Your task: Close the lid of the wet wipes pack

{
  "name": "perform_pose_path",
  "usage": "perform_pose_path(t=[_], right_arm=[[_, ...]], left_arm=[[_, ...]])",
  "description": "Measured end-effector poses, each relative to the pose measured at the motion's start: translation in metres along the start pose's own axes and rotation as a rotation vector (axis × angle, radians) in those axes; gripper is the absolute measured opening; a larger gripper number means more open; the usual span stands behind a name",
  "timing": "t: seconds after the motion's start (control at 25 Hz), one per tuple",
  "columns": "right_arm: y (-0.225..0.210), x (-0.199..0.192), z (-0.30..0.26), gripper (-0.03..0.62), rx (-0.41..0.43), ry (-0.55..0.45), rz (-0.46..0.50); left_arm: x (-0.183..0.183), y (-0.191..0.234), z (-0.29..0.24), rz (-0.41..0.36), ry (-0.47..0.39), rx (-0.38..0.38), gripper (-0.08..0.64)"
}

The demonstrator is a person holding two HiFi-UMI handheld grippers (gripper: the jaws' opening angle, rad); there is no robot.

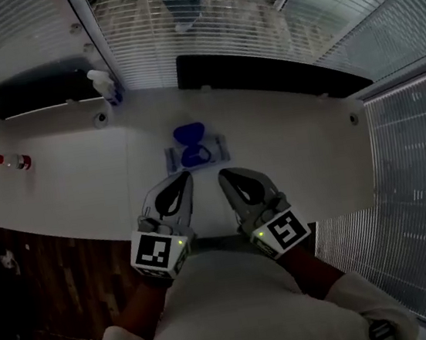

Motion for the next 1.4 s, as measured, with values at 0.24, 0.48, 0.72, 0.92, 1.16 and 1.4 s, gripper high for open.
perform_pose_path(t=[0.24, 0.48, 0.72, 0.92, 1.16, 1.4], right_arm=[[-0.019, -0.034, -0.027, 0.002, 0.037, 0.103, -0.014], [-0.046, -0.072, -0.047, 0.003, 0.068, 0.160, -0.009], [-0.075, -0.111, -0.073, 0.044, 0.104, 0.293, 0.025], [-0.103, -0.157, -0.094, 0.048, 0.120, 0.386, 0.048], [-0.127, -0.201, -0.120, 0.054, 0.179, 0.496, 0.123], [-0.152, -0.242, -0.134, 0.080, 0.216, 0.613, 0.134]], left_arm=[[-0.029, 0.029, -0.018, -0.001, 0.068, 0.025, 0.002], [-0.084, 0.056, -0.034, 0.012, 0.188, 0.034, 0.003], [-0.132, 0.078, -0.044, 0.030, 0.310, 0.062, 0.003], [-0.180, 0.105, -0.052, 0.047, 0.386, 0.117, 0.003], [-0.233, 0.125, -0.056, 0.056, 0.511, 0.116, 0.003], [-0.269, 0.131, -0.058, 0.065, 0.590, 0.126, 0.003]])
Point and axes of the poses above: the fingertips, and each gripper's own axes: z backward along the fingers, y to its left, x out of its top, the point moved 5 cm from there along z, backward along the fingers, and after that the axes turned 12 degrees about -y, right-handed, at the moved point
